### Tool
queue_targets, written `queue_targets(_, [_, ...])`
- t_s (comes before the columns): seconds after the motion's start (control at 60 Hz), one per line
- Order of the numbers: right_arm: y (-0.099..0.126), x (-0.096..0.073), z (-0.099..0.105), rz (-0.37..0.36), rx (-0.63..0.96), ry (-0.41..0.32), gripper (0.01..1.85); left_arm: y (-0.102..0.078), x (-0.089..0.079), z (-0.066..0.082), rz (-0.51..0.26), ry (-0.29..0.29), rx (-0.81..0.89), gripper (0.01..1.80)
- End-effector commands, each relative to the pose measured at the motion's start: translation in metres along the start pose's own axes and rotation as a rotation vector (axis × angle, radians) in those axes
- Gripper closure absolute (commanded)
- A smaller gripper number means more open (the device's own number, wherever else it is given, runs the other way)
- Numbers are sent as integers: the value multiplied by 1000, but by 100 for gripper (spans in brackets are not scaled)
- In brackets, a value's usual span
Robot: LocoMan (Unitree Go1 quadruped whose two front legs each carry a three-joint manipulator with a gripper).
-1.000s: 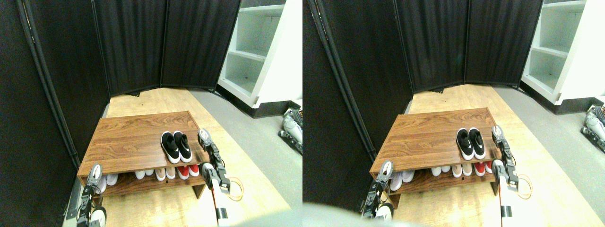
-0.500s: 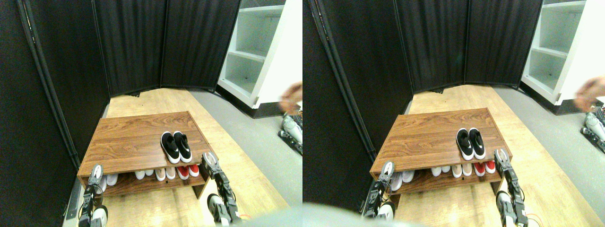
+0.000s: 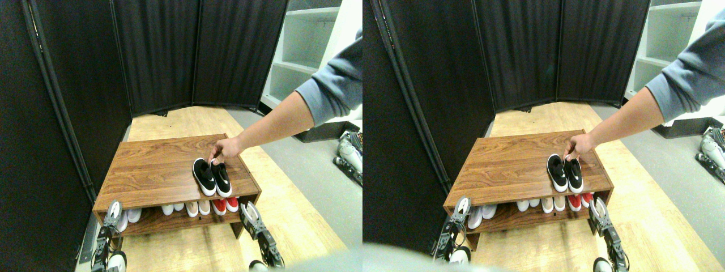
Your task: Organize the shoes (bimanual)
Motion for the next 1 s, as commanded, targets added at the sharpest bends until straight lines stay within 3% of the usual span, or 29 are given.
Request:
queue_targets(0.017, [9,4,-3,41,-16,-2,173,-4,0,5,-46,-30,9,180])
queue_targets(0.367, [19,6,-8,37,-8,18,169,2,0,9,-25,-53,7,180])
queue_targets(0.533, [21,0,-6,-5,-74,-18,131,3,3,6,-33,-45,6,180])
queue_targets(0.667, [25,-3,-3,-48,-199,-28,58,1,4,4,-32,-39,-1,180])
queue_targets(0.7, [26,-4,-2,-49,-212,-24,54,1,4,4,-31,-40,-1,180])
queue_targets(0.733, [26,-4,-1,-54,-243,-14,38,1,5,3,-25,-44,-9,180])
queue_targets(0.783, [25,-2,1,-51,-253,-6,29,0,5,3,-28,-30,-28,180])
queue_targets(1.0, [11,13,10,-70,-191,-10,31,-1,5,3,-27,-37,-4,180])
